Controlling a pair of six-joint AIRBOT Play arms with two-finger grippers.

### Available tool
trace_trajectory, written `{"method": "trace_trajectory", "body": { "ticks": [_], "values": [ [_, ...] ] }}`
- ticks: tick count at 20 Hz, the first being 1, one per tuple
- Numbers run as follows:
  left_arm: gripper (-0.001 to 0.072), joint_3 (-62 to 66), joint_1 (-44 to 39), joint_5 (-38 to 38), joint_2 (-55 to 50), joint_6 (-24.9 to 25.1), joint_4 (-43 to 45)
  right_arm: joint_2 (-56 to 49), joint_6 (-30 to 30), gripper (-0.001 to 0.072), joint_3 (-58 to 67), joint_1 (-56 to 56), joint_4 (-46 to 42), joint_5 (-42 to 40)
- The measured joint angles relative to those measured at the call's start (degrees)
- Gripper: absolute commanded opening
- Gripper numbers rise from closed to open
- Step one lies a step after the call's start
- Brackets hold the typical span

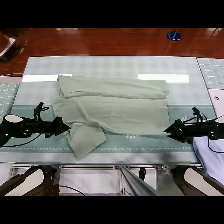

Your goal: Fold the shirts.

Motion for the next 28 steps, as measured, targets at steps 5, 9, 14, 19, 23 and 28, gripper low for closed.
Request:
{"method": "trace_trajectory", "body": {
  "ticks": [5, 9, 14, 19, 23, 28],
  "values": [
    [0.0019, 1.09, -0.04, -0.35, -0.04, 0.55, 0.57, -0.07, -0.44, 0.0022, -0.15, 4.15, 3.58, -8.70],
    [0.0019, 6.91, 0.00, -3.02, -0.07, 0.92, 0.59, -0.09, -4.55, 0.0022, 1.99, 5.86, 6.14, -7.26],
    [0.0018, 17.97, -1.09, -4.59, -0.98, 0.37, 0.17, -1.49, -6.25, 0.0022, 10.49, 6.38, 8.39, -6.10],
    [0.0018, 31.28, -4.79, -1.22, -9.73, -2.03, 0.02, -9.70, -6.75, 0.0022, 22.21, 7.48, 11.58, -6.05],
    [0.0018, 45.11, -6.54, -1.14, -21.20, -5.81, 0.02, -18.75, -5.90, 0.0022, 32.94, 9.53, 12.70, -7.56],
    [0.0018, 61.37, -7.13, -4.70, -34.64, -8.55, -0.09, -29.07, -3.21, 0.0022, 45.00, 10.54, 12.94, -8.15]
  ]
}}
